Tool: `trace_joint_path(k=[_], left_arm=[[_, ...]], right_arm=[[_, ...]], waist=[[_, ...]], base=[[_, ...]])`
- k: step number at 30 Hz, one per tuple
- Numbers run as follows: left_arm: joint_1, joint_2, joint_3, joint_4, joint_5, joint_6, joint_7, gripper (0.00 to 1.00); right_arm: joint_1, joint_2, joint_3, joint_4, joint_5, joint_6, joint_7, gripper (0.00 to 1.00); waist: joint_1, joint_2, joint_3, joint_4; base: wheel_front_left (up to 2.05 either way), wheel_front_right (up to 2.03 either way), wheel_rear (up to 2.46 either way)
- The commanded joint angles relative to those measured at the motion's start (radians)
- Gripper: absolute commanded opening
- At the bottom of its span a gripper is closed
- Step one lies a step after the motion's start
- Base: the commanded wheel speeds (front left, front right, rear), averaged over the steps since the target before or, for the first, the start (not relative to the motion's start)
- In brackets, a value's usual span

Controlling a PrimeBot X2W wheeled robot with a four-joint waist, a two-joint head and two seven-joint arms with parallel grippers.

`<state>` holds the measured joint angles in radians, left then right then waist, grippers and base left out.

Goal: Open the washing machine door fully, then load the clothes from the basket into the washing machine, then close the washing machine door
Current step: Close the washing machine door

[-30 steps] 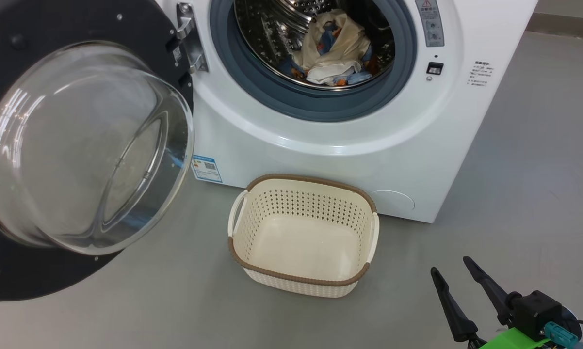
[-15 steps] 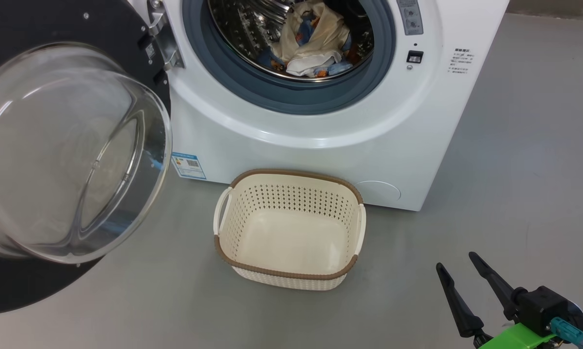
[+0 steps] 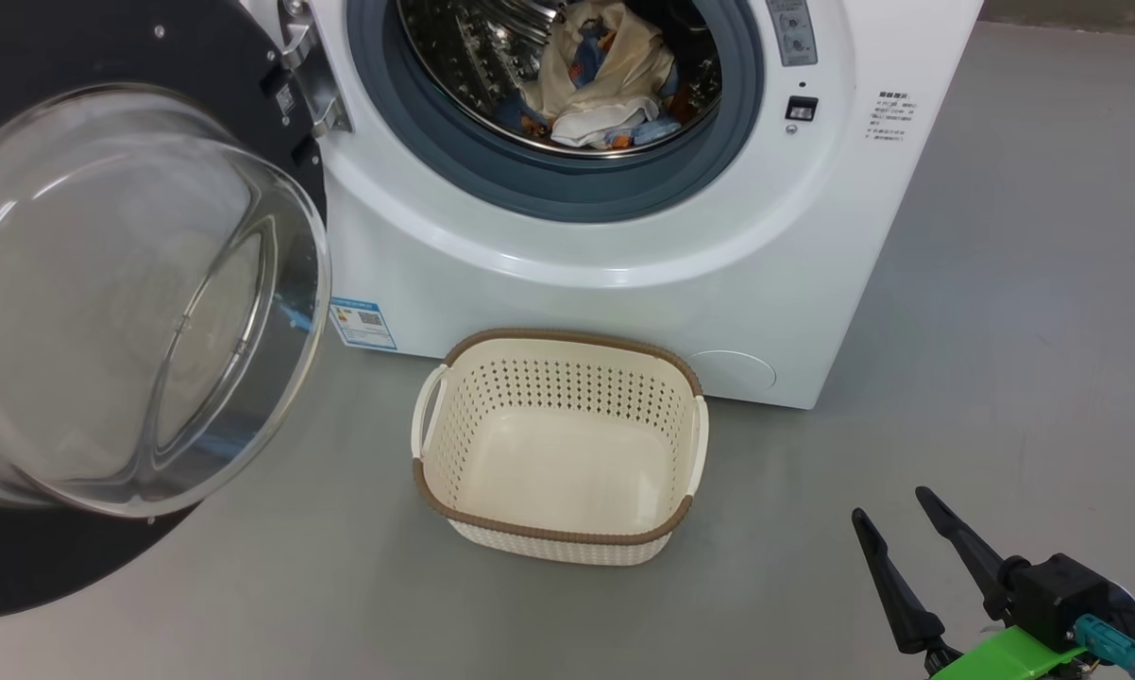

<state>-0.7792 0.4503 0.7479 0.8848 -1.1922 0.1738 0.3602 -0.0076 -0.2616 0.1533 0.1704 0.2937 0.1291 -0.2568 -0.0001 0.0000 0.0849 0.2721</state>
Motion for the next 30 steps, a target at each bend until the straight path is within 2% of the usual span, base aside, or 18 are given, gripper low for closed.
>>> trace_joint_path(k=[1,16,21,30], left_arm=[[-0.016,0.054,-0.007,-0.013,0.0,-0.009,0.02,0.0],[-0.01,0.06,-0.052,0.032,-0.029,-0.048,0.214,0.0],[0.001,0.047,-0.074,0.021,-0.043,-0.071,0.305,0.0],[0.043,0.006,-0.103,-0.061,-0.052,-0.071,0.392,0.0]], right_arm=[[-0.031,-0.02,0.022,-0.022,0.004,0.002,-0.005,1.0],[-0.024,-0.014,0.017,-0.023,0.002,0.002,-0.005,1.0],[-0.019,-0.005,0.017,-0.024,-0.001,0.002,-0.005,1.0],[-0.008,0.002,0.007,-0.024,-0.002,0.002,-0.005,1.0]], waist=[[0.0001,0.0,-0.002,0.0],[0.0001,0.0,-0.014,0.014],[0.0001,0.0,-0.022,0.019],[0.0001,0.0,-0.036,0.032]], base=[[0.0,0.0,0.0],[0.0,0.0,0.0],[0.0,0.0,0.0],[0.0,0.0,0.0]])
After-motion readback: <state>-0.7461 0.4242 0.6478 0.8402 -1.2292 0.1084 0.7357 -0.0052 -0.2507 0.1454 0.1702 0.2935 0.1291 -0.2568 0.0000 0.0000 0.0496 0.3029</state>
